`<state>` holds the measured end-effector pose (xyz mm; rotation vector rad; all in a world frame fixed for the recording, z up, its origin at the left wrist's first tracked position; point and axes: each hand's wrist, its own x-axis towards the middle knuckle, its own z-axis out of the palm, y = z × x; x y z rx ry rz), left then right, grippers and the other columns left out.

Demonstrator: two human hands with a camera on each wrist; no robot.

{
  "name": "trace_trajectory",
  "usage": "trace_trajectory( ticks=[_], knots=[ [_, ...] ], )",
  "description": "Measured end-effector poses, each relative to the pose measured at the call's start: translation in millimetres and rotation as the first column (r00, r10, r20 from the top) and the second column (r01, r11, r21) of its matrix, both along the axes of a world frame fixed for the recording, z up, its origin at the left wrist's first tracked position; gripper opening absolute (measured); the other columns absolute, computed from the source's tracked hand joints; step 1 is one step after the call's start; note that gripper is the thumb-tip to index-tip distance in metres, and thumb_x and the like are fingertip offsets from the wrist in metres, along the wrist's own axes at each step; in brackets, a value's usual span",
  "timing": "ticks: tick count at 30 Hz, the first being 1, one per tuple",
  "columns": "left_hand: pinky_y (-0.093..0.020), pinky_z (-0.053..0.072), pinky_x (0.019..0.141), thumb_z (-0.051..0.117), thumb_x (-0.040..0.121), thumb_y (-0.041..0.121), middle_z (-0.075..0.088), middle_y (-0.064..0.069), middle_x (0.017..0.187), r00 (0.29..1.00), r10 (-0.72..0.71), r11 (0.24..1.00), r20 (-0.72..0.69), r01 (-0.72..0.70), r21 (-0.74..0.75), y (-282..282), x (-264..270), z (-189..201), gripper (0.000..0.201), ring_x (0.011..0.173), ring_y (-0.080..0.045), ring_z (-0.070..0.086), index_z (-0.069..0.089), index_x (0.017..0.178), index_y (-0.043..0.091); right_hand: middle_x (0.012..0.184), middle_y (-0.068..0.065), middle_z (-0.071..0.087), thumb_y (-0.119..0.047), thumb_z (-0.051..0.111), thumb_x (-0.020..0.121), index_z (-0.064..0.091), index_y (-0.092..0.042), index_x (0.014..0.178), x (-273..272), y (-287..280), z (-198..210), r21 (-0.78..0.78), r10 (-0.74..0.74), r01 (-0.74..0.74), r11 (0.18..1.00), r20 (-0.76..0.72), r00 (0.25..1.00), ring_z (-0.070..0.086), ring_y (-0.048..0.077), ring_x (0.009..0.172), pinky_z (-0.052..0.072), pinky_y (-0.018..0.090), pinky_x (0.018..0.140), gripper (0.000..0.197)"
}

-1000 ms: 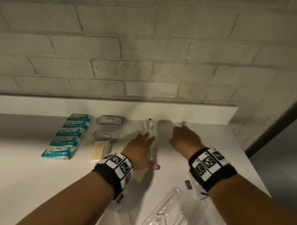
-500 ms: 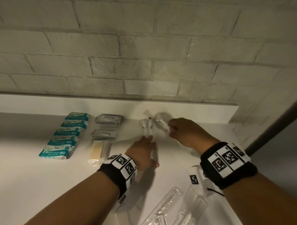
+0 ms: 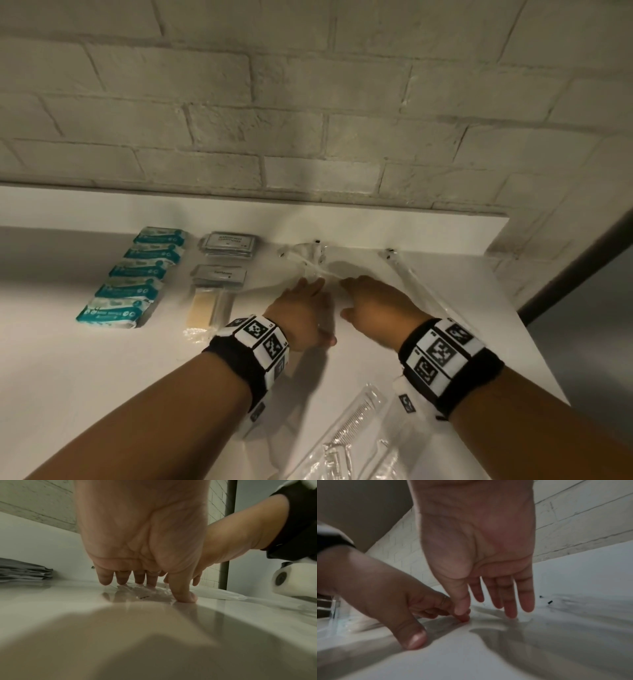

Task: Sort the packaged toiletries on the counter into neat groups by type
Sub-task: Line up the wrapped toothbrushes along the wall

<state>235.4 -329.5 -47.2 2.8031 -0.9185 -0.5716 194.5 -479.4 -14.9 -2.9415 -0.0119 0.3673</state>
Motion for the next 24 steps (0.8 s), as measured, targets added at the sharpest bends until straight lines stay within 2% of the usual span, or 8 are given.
trace_trajectory(
  ticks=[7, 12, 13, 15, 18, 19, 21, 24],
  knots=[
    [-0.042, 0.015, 0.117, 0.066, 0.08, 0.051, 0.007, -0.002, 0.162, 1.0, -0.01, 1.0, 0.018, 0.01, 0.001, 0, 0, 2, 0.083, 0.148, -0.031, 0.007, 0.027, 0.148, 0.023, 0.115, 0.01, 0.064, -0.013, 0.046, 0.093, 0.062, -0.01, 0.115, 23, -4, -5, -0.12, -0.205, 0.203, 0.972, -0.005, 0.979, 0.062, 0.029, 0.105, 0.048, 0.034, 0.08, 0.028],
    [-0.04, 0.018, 0.116, 0.068, 0.079, 0.049, 0.01, -0.002, 0.161, 1.0, -0.008, 1.0, 0.027, 0.009, -0.028, 1, 0, 2, 0.081, 0.147, -0.029, 0.011, 0.032, 0.146, 0.021, 0.107, 0.015, 0.066, -0.015, 0.051, 0.093, 0.063, -0.003, 0.107, 25, -16, -7, 0.055, -0.299, 0.312, 0.948, -0.172, 0.939, 0.064, 0.032, 0.105, 0.054, 0.039, 0.087, 0.023],
    [-0.041, 0.018, 0.116, 0.068, 0.079, 0.049, 0.01, -0.003, 0.161, 1.0, -0.006, 1.0, 0.026, 0.007, -0.027, 1, 0, 1, 0.081, 0.147, -0.03, 0.011, 0.032, 0.146, 0.021, 0.095, 0.011, 0.066, -0.017, 0.054, 0.092, 0.064, -0.007, 0.093, 25, -16, -6, 0.086, -0.293, 0.313, 0.946, -0.187, 0.938, 0.065, 0.031, 0.099, 0.055, 0.039, 0.086, 0.014],
    [-0.042, 0.017, 0.117, 0.068, 0.078, 0.049, 0.009, -0.004, 0.162, 0.999, -0.007, 1.0, 0.038, 0.008, -0.022, 0, 1, 0, 0.083, 0.147, -0.03, 0.01, 0.031, 0.146, 0.02, 0.071, 0.004, 0.057, -0.027, 0.062, 0.088, 0.05, -0.015, 0.068, 27, -9, -5, 0.14, -0.296, 0.329, 0.934, -0.217, 0.93, 0.065, 0.026, 0.075, 0.057, 0.036, 0.073, 0.026],
    [-0.044, 0.015, 0.118, 0.068, 0.079, 0.047, 0.005, -0.005, 0.162, 0.998, 0.0, 1.0, 0.057, 0.001, -0.022, -1, 0, -3, 0.094, 0.148, -0.031, 0.007, 0.016, 0.152, 0.019, 0.066, 0.007, 0.057, -0.04, 0.063, 0.087, 0.054, -0.009, 0.081, 28, -2, -2, 0.312, -0.36, 0.408, 0.858, -0.199, 0.911, 0.056, 0.021, 0.048, 0.049, 0.029, 0.048, 0.032],
    [-0.045, 0.013, 0.118, 0.069, 0.079, 0.046, 0.001, -0.004, 0.162, 0.999, 0.001, 0.999, 0.053, 0.0, -0.032, -1, 0, -3, 0.1, 0.148, -0.031, 0.004, 0.008, 0.153, 0.021, 0.073, 0.009, 0.061, -0.043, 0.061, 0.088, 0.056, -0.009, 0.091, 28, -4, 0, 0.309, -0.378, 0.408, 0.86, -0.152, 0.913, 0.06, 0.024, 0.051, 0.05, 0.029, 0.05, 0.034],
    [-0.048, 0.006, 0.118, 0.07, 0.076, 0.05, -0.009, 0.0, 0.162, 0.999, -0.039, 0.998, 0.034, 0.041, -0.053, -3, 0, -2, 0.109, 0.148, -0.028, -0.006, -0.005, 0.153, 0.03, 0.1, 0.011, 0.067, -0.044, 0.058, 0.088, 0.06, -0.011, 0.108, 27, -19, 4, 0.136, -0.39, 0.389, 0.911, -0.017, 0.921, 0.068, 0.029, 0.082, 0.051, 0.032, 0.069, 0.039],
    [-0.052, 0.0, 0.116, 0.059, 0.074, 0.07, -0.014, 0.003, 0.161, 0.993, -0.114, 0.993, 0.03, 0.114, 0.003, -10, -3, 0, 0.107, 0.147, -0.027, -0.014, -0.005, 0.152, 0.036, 0.119, 0.008, 0.064, -0.028, 0.054, 0.09, 0.06, -0.017, 0.118, 20, -53, 8, -0.048, -0.507, 0.51, 0.859, 0.071, 0.859, 0.061, 0.028, 0.109, 0.046, 0.034, 0.085, 0.031]
  ],
)
